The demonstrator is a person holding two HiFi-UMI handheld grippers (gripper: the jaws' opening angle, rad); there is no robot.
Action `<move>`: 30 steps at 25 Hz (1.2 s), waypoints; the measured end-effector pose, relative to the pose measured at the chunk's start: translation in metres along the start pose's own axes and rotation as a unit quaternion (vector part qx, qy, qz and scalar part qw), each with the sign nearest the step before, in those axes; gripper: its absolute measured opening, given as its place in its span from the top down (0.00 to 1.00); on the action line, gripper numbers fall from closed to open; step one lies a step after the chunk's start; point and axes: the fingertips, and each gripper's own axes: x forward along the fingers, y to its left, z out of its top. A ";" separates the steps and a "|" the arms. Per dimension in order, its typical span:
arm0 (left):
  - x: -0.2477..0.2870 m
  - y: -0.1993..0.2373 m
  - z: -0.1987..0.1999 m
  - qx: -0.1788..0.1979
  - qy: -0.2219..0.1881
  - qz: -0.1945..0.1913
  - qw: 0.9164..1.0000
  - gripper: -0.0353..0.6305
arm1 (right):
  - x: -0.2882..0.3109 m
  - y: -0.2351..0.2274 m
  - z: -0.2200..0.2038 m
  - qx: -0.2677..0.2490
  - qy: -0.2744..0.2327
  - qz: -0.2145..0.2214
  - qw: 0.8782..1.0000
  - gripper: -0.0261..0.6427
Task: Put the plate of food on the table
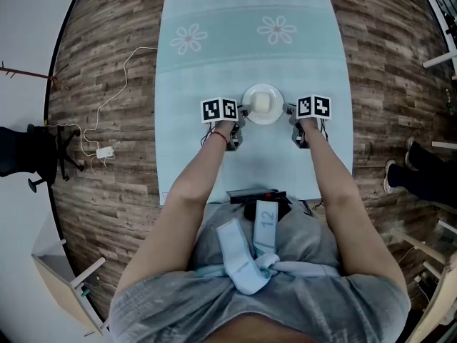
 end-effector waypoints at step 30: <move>-0.077 -0.074 -0.070 0.137 -0.063 -0.091 0.984 0.87 | -0.084 0.090 -0.061 -0.104 -0.089 0.086 0.987 0.90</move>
